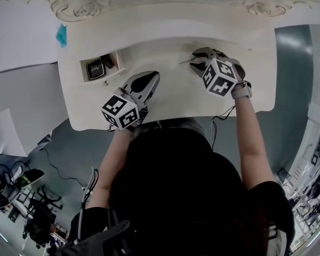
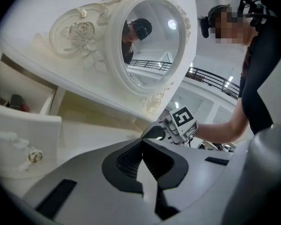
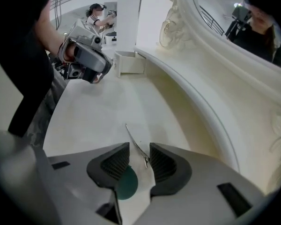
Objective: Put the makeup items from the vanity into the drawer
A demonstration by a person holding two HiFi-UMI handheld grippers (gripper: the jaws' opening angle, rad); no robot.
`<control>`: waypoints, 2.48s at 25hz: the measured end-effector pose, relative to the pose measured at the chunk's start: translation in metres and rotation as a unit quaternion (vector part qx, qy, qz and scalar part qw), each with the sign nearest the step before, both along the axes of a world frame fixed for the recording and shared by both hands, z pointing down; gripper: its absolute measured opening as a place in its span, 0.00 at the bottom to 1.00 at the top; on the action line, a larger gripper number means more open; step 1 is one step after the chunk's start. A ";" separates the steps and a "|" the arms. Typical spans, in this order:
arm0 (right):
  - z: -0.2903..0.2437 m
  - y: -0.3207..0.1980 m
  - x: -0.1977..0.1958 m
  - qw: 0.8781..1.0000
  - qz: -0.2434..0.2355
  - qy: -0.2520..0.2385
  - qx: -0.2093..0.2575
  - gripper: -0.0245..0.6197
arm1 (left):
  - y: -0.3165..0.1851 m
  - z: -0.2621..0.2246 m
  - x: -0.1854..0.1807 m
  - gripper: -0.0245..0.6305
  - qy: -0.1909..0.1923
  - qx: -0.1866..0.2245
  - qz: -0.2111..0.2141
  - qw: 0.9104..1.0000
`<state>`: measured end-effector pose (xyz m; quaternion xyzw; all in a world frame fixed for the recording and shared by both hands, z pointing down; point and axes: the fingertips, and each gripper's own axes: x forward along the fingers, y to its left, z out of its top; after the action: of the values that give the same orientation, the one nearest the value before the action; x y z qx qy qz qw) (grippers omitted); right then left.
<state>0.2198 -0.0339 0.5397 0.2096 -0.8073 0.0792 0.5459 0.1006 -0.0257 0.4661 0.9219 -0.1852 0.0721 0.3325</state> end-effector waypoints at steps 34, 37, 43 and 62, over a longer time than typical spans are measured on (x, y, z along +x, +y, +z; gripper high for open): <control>-0.072 -0.022 -0.140 0.990 0.013 -0.140 0.009 0.10 | -0.011 -0.023 -0.093 0.06 0.009 0.020 -0.050 0.999; -0.082 -0.028 -0.176 0.984 0.023 -0.176 0.003 0.11 | -0.012 -0.023 -0.117 0.06 0.008 0.017 -0.058 0.998; -0.089 -0.046 -0.233 0.980 0.052 -0.193 -0.008 0.11 | -0.015 -0.017 -0.158 0.06 0.010 0.008 -0.073 0.997; -0.056 -0.077 -0.277 0.963 0.238 -0.120 -0.043 0.11 | -0.034 -0.015 -0.220 0.06 0.019 0.007 -0.064 0.998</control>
<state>-0.0568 -0.1106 0.4836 0.3612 -0.7892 0.2664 0.4192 -0.1191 -0.0599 0.4510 0.9116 -0.2379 0.0316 0.3337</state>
